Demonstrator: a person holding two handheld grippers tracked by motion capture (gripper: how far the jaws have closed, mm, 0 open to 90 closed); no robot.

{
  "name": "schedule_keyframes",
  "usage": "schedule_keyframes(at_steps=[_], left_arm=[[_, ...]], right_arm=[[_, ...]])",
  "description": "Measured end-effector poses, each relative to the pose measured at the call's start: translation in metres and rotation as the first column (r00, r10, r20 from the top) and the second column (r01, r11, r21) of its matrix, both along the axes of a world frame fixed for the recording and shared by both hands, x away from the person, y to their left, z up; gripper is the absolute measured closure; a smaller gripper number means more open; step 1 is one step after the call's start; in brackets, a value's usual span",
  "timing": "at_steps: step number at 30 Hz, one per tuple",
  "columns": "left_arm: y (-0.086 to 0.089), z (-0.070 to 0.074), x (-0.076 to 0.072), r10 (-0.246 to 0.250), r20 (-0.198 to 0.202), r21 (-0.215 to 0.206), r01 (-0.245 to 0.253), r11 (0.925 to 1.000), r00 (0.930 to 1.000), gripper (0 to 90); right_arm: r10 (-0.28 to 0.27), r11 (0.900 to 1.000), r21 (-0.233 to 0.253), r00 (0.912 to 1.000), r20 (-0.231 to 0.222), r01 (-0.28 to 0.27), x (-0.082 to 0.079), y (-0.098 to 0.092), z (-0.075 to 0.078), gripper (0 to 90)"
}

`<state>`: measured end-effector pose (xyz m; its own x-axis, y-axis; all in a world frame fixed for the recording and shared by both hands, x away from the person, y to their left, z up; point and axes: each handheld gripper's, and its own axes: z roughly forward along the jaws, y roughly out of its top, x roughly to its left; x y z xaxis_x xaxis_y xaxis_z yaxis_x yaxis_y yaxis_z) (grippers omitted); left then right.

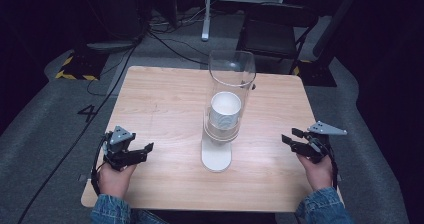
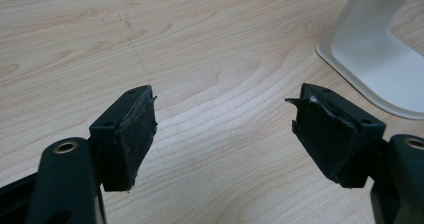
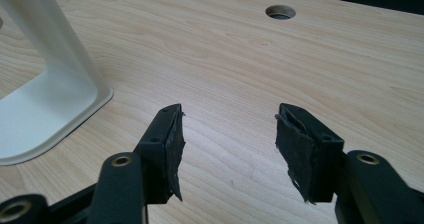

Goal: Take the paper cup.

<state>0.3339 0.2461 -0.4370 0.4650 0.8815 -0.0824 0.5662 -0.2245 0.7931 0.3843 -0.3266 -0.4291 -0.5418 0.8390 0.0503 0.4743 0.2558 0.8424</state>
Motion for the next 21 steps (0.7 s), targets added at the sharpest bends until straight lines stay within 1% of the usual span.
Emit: schedule_keyframes(at_steps=[2,3,12,14,19,21], left_arm=[[-0.001,-0.001,0.001,-0.005,-0.021,0.002,0.005,1.0,0.9998,25.2],[-0.001,-0.001,0.001,-0.009,-0.023,0.013,0.009,0.9999,0.9997,25.4],[-0.004,-0.002,0.001,-0.011,-0.032,0.008,0.011,0.9999,0.9994,25.7],[-0.004,-0.002,0.001,-0.018,-0.03,0.01,0.018,0.9998,0.9994,25.8],[-0.004,-0.001,0.0,-0.018,-0.033,0.011,0.018,0.9998,0.9993,25.8],[-0.004,-0.001,0.0,-0.019,-0.033,0.009,0.019,0.9998,0.9993,25.8]], right_arm=[[-0.003,1.0,0.0,1.0,0.0,0.003,0.0,0.0,-0.001,42.4],[-0.005,1.0,0.002,1.0,-0.001,0.005,0.0,0.0,-0.001,42.4],[0.0,1.0,0.016,1.0,-0.006,0.0,0.001,0.003,0.0,39.7],[0.005,1.0,0.025,1.0,-0.007,-0.005,0.001,0.005,0.001,39.5],[0.039,0.999,0.03,0.9992,-0.004,-0.039,0.0,0.011,0.003,39.3],[0.051,0.998,0.042,0.9986,-0.014,-0.05,0.0,0.015,0.004,38.6]])
